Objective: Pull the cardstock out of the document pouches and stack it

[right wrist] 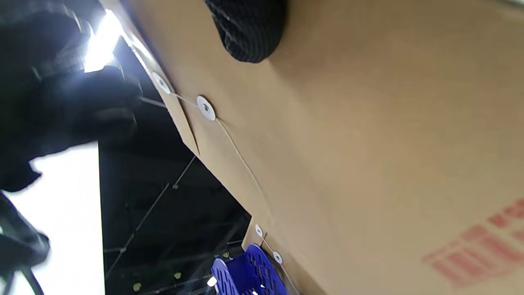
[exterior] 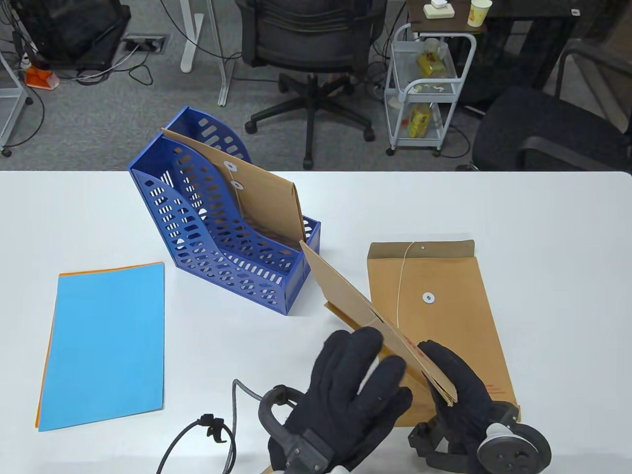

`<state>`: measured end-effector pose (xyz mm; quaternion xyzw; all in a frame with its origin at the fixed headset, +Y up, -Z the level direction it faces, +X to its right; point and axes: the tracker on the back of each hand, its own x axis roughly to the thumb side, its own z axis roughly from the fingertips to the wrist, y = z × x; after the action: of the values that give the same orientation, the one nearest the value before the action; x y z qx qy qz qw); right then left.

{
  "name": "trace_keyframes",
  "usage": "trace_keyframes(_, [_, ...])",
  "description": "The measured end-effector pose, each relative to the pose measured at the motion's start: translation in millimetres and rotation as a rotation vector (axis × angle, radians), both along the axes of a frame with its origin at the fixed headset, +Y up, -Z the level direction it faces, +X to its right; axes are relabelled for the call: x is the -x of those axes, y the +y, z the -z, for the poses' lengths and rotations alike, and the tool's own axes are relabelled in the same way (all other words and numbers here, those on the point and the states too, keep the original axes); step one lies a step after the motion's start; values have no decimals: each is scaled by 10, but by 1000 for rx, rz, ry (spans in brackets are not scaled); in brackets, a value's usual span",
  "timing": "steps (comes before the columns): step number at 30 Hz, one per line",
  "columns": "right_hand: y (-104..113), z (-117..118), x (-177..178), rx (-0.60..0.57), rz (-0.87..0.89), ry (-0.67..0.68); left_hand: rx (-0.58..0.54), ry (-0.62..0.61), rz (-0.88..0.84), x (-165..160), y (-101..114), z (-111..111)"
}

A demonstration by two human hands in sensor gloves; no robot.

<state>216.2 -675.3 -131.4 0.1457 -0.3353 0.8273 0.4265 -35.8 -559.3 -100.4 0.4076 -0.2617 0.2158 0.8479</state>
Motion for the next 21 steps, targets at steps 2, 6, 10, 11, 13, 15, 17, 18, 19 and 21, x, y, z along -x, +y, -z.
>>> trace_keyframes(2, [-24,-6,-22,3,35,28,149,-54,-82,47,-148,141])
trace_keyframes(6, [-31,1,42,6,64,78,409,-165,-175,102,-535,417])
trace_keyframes(10, [-55,7,110,8,-1,71,547,-275,-319,137,-771,605])
trace_keyframes(11, [-61,11,111,10,-8,69,572,-297,-355,141,-802,618])
trace_keyframes(13, [-83,23,113,18,-9,71,626,-318,-394,152,-879,655])
trace_keyframes(15, [-93,29,123,26,-7,81,676,-315,-384,153,-937,686])
trace_keyframes(17, [-91,32,132,21,-15,77,712,-323,-376,151,-971,720])
trace_keyframes(18, [-90,34,130,18,-19,73,718,-338,-375,150,-979,732])
trace_keyframes(19, [-92,39,125,16,-22,74,723,-342,-382,150,-982,745])
trace_keyframes(21, [-91,39,130,18,-25,83,721,-334,-376,162,-981,759])
